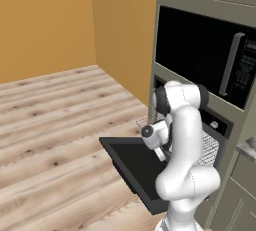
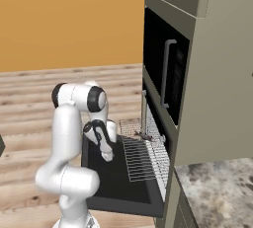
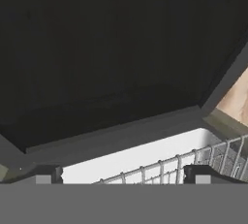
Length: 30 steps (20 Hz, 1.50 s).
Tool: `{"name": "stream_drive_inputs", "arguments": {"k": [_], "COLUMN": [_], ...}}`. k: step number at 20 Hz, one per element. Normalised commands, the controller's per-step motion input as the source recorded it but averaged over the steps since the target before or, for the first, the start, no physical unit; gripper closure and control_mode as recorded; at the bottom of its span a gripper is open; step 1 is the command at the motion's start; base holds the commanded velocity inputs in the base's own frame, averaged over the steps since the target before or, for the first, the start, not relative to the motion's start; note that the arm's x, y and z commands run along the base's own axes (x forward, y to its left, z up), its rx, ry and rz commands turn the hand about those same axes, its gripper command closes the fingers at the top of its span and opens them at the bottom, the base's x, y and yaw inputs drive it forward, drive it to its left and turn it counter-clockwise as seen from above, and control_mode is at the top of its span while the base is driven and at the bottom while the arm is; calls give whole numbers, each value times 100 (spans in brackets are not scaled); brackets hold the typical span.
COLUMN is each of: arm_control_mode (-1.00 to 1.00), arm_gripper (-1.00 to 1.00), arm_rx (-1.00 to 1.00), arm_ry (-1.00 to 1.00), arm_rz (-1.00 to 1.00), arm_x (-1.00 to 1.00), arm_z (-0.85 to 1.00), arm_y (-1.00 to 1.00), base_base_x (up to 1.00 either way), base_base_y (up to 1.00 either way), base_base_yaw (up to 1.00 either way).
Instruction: Place the fish on the top rack of the oven, and slide the tray back inside. Close the oven door.
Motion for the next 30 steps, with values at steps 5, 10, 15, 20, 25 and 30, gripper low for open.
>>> {"name": "stream_drive_inputs", "arguments": {"k": [5,10,15,20,25,30], "arm_control_mode": [-100,-100,-100,-100,-100,-100], "arm_gripper": [-100,-100,-100,-100,-100,-100], "arm_rx": [-13,-11,-9,-5,-1,0], "arm_ry": [14,11,11,10,2,0], "arm_rz": [0,0,0,0,0,3], "arm_x": [37,31,39,32,-10,-33], "arm_z": [-61,-37,-23,-20,33,93], "arm_y": [-79,-92,-99,-84,59,100], "base_base_x": [0,0,0,0,0,0], "base_base_y": [0,0,0,0,0,0], "base_base_yaw": [0,0,0,0,0,0]}}
